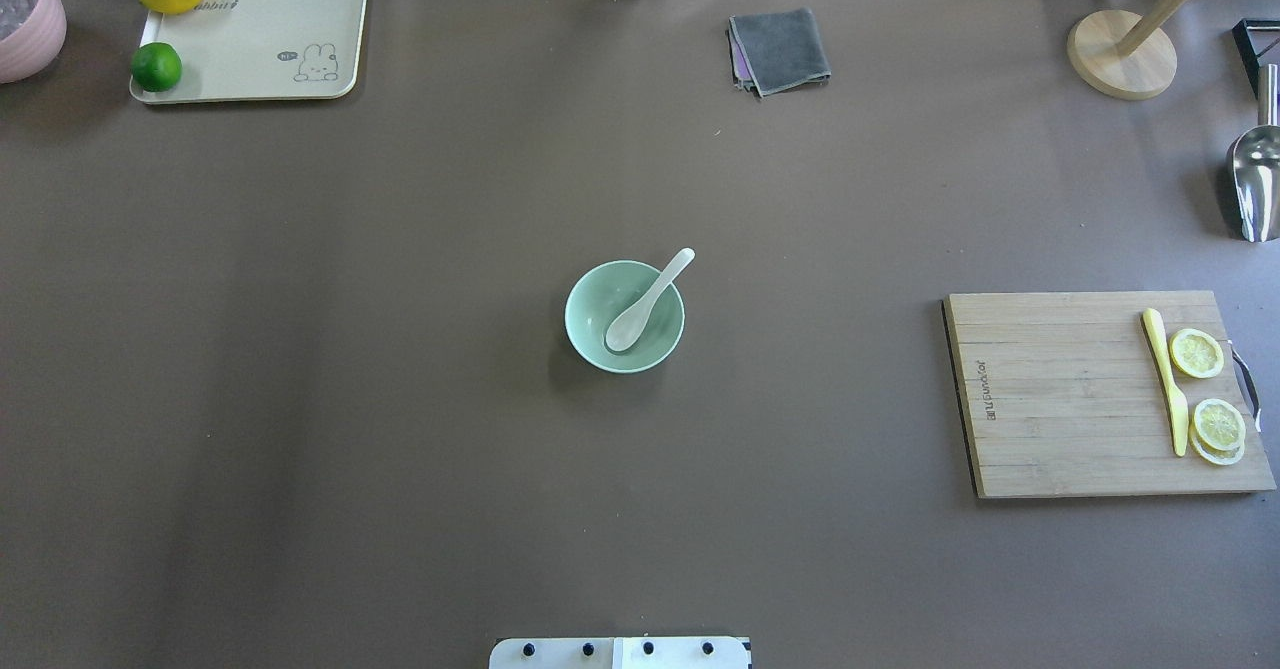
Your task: Place spoon in bowl
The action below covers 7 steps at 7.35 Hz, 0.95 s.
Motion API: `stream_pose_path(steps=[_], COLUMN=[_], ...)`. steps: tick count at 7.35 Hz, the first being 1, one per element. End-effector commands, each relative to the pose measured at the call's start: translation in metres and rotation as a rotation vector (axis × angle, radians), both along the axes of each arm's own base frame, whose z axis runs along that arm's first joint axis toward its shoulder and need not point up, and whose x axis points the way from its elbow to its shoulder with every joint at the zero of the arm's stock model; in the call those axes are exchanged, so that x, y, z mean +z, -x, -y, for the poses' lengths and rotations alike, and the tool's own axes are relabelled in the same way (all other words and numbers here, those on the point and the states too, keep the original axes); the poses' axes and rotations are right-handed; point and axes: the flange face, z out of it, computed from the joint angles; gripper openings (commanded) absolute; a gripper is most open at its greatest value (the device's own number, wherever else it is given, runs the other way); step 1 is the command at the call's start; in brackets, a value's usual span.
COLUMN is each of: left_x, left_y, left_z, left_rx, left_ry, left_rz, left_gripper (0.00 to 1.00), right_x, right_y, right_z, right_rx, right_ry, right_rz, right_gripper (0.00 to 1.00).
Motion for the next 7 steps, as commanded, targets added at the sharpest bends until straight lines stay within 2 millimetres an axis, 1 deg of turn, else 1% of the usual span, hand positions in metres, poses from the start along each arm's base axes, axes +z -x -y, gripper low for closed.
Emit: stream_pose_path(steps=[1,4,7], left_x=[-0.0034,-0.003,-0.0031], left_y=[0.0048,0.004,0.0033], left_z=[-0.0006,-0.0026,-0.0024], left_rx=[-0.001,-0.001,0.0], left_ry=[-0.011,-0.01,-0.011], left_rz=[0.065,0.056,0.054], left_gripper=[0.98,0.98,0.98], right_x=[0.0007,0.002,-0.0018], right_y=[-0.0002,0.0005,0.0004], right_z=[-0.0002,-0.0011,0.0006], right_rx=[0.001,-0.001,-0.001], right_ry=[0.001,0.004,-0.005], right_rz=[0.0,0.0,0.001], right_gripper=[1.0,1.0,1.0])
